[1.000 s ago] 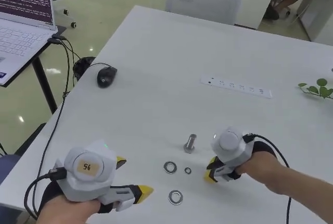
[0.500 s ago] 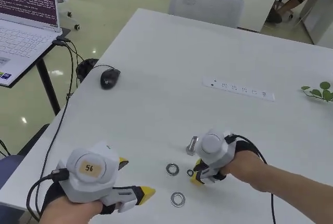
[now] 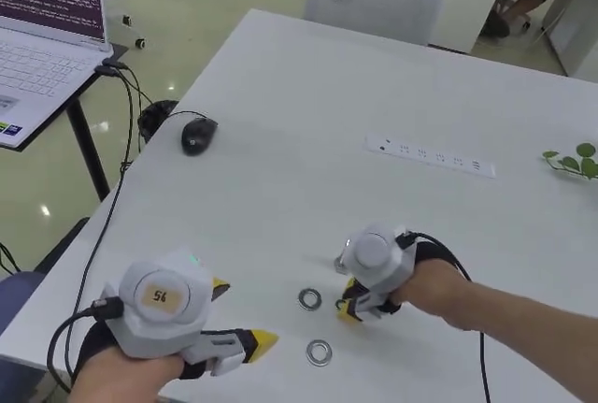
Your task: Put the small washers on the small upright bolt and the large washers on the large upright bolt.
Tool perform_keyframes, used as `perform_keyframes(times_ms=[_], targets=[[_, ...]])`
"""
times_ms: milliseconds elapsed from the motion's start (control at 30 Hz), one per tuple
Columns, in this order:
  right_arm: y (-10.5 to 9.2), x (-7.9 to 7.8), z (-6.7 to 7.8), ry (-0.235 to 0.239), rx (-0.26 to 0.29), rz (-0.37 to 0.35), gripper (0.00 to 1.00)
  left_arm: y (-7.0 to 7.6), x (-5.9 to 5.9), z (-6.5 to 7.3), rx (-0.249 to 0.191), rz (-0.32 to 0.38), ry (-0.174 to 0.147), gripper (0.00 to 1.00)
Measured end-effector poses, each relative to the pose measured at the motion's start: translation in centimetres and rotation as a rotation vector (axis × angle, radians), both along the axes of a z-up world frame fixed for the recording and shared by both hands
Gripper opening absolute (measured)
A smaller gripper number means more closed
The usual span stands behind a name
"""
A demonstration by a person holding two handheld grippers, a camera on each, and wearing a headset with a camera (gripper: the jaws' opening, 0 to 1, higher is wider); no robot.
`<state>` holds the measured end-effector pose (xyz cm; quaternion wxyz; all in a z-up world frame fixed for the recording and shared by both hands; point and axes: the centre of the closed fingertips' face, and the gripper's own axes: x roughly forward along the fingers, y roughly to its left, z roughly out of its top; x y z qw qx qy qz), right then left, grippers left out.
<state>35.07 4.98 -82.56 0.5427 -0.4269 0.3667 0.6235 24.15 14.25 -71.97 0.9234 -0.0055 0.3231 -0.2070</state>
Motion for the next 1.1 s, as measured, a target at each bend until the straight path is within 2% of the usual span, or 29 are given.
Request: perform_keyframes(times_ms=[200,500,700,900,1100], targets=[[0.0,0.0,-0.1,-0.011,0.0,0.017,0.15,-0.2,0.0,0.0,-0.002,-0.004,0.0,0.56],[-0.2,-0.1,-0.1,-0.003,0.016,-0.039,0.14,0.1,-0.1,-0.1,0.0,0.002,0.002,0.56],[-0.7,-0.5,-0.1,0.022,0.03,-0.081,0.14,0.1,0.0,0.0,0.0,0.001,0.002,0.56],[-1.6,-1.0,-0.1,0.012,0.025,-0.077,0.14,-0.3,0.0,-0.1,0.0,-0.007,0.003,0.56],[-2.3,-1.0,0.4,0.01,0.038,-0.108,0.14,-0.5,0.0,-0.1,-0.002,-0.012,0.005,0.56]])
